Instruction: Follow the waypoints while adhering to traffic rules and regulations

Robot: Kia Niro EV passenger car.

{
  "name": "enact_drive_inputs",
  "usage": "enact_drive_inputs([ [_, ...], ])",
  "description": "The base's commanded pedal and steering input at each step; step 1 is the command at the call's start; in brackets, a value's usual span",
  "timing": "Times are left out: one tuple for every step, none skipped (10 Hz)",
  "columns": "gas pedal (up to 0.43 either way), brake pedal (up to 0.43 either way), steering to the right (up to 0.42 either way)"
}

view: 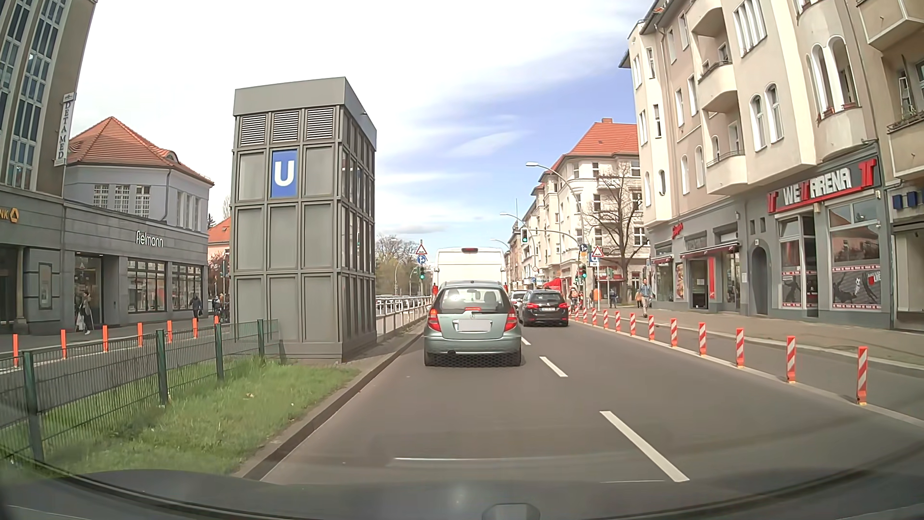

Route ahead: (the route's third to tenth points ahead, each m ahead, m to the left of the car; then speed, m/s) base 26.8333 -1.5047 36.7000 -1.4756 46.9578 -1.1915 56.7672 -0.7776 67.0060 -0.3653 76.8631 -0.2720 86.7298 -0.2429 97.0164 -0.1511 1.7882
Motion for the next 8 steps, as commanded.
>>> enact_drive_inputs([
  [0.0,0.006,0.001],
  [0.0,0.006,0.001],
  [0.0,0.006,0.001],
  [0.0,0.006,0.001],
  [0.0,0.006,0.001],
  [0.0,0.006,0.001],
  [0.0,0.006,0.001],
  [0.0,0.006,0.001],
])
